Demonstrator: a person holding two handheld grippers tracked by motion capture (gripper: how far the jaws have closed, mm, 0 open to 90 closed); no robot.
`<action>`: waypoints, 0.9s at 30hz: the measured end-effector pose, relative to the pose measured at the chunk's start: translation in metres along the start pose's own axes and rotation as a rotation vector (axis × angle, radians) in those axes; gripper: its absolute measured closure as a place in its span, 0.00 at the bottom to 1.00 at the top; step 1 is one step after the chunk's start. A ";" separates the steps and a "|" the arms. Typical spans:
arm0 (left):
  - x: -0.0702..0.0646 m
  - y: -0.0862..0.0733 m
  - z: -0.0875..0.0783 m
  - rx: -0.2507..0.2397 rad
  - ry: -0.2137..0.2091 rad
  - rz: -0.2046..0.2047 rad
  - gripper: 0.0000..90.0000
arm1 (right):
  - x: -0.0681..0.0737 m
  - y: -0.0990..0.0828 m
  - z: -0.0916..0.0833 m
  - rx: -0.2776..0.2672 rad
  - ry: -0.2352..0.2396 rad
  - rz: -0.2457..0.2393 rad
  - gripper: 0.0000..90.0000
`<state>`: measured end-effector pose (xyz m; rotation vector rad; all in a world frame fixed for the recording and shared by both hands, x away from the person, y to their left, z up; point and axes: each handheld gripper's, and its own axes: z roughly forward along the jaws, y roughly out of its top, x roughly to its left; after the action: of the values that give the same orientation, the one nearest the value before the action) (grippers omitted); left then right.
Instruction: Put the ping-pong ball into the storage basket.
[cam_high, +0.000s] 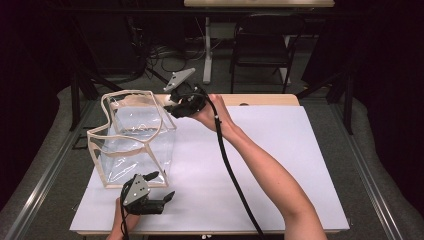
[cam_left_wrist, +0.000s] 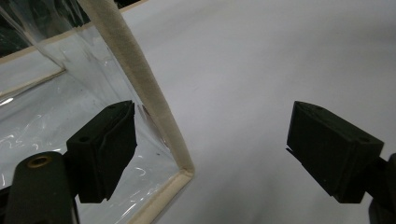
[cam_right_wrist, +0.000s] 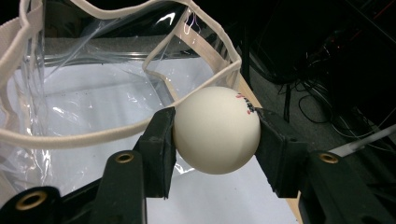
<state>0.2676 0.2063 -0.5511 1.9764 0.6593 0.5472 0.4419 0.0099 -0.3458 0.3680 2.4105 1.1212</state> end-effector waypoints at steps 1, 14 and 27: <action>0.000 0.000 0.000 0.001 -0.001 0.003 0.18 | 0.000 0.000 0.000 0.000 0.000 0.000 0.56; 0.000 0.000 0.000 0.000 0.000 0.002 0.18 | 0.009 0.013 0.008 0.003 0.016 -0.017 0.56; 0.000 0.000 0.000 0.001 0.000 0.004 0.18 | 0.019 0.021 0.023 0.036 0.044 -0.037 0.56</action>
<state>0.2675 0.2062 -0.5512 1.9794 0.6558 0.5492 0.4381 0.0465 -0.3485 0.3123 2.4678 1.0822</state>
